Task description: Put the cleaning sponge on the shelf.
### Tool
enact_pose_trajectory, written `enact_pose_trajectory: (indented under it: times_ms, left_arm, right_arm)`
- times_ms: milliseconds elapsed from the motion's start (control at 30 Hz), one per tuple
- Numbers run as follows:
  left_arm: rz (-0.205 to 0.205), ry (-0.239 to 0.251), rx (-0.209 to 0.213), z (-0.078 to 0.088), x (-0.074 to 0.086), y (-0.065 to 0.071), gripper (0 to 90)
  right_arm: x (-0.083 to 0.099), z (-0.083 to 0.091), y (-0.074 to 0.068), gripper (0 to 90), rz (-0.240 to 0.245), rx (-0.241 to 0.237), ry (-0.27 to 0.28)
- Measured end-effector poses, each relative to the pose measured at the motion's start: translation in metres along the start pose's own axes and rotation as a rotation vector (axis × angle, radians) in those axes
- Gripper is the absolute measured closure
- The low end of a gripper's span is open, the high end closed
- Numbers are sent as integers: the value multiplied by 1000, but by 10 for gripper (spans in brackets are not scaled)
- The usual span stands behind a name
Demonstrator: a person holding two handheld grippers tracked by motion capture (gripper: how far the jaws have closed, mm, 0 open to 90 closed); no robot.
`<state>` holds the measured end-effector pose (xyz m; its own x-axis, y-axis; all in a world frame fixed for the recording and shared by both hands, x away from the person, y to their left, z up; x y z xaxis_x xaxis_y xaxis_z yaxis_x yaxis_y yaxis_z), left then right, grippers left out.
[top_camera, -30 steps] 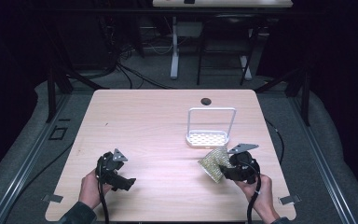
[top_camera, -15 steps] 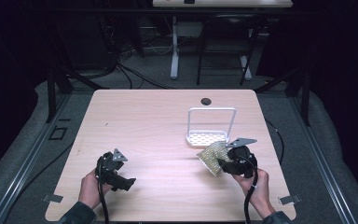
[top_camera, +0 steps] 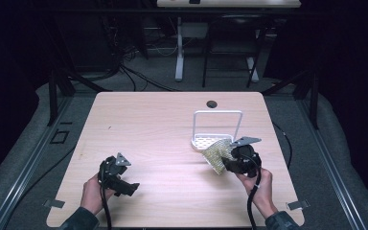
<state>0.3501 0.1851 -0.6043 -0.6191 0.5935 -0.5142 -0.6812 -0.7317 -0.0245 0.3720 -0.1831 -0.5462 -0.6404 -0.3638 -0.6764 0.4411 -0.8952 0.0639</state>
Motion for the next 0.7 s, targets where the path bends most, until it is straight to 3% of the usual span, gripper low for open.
enact_pose_trajectory:
  times_ms: [700]
  left_arm:
    - [0, 0, -4, 0, 0, 0, 9]
  right_arm:
    - [-15, -14, 3, 523, -27, 32, 21]
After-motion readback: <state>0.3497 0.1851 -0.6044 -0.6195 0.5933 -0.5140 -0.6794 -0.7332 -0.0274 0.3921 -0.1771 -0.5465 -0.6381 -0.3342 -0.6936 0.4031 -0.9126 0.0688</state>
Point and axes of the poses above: each handheld gripper's, and its own axes: z roughly backward along the jaws, x roughly out of its underside, y roughly to its right, the point moved 7 cm from there along -z, roughly forward along the jaws, and after that the axes turned 2 degrees about x, right-handed, at the moved point
